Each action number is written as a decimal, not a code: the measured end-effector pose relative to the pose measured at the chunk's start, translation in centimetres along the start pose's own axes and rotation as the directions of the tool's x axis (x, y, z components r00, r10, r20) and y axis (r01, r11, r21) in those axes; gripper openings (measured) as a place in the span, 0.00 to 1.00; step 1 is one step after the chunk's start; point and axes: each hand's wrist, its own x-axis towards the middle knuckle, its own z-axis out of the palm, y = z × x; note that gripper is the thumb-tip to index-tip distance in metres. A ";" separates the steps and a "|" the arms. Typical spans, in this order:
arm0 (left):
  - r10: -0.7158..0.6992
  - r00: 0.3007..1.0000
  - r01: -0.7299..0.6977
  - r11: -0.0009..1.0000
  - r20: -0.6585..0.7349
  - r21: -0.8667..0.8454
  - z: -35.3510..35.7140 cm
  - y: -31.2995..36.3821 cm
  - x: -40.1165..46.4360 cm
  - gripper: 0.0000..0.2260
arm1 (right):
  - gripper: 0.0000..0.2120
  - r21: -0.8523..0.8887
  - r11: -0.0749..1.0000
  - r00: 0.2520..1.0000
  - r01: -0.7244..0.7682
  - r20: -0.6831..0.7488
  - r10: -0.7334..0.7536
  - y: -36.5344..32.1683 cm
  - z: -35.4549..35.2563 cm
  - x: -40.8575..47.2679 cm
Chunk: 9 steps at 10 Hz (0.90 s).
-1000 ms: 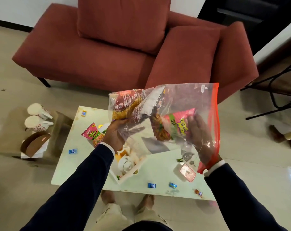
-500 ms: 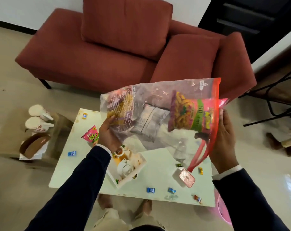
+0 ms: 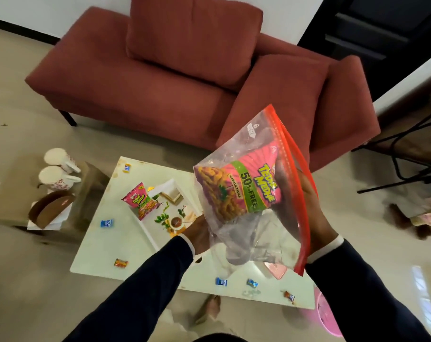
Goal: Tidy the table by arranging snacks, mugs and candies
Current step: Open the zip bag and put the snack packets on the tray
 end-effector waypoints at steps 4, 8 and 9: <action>0.161 0.984 -0.170 0.978 0.078 0.118 -2.5 3.2 1.8 0.19 | 0.13 -0.213 0.975 0.998 -0.058 -0.024 0.055 -0.3 -2.9 0.6; 0.375 0.919 -0.341 0.912 -0.123 0.229 -3.1 5.2 0.6 0.16 | 0.11 -0.068 0.986 0.986 -0.150 -0.083 0.144 0.8 -1.8 1.6; 0.427 0.889 -0.382 0.891 -0.164 0.244 -5.1 7.1 -0.1 0.10 | 0.09 -0.043 0.986 0.983 -0.162 -0.099 0.157 0.9 -2.2 2.1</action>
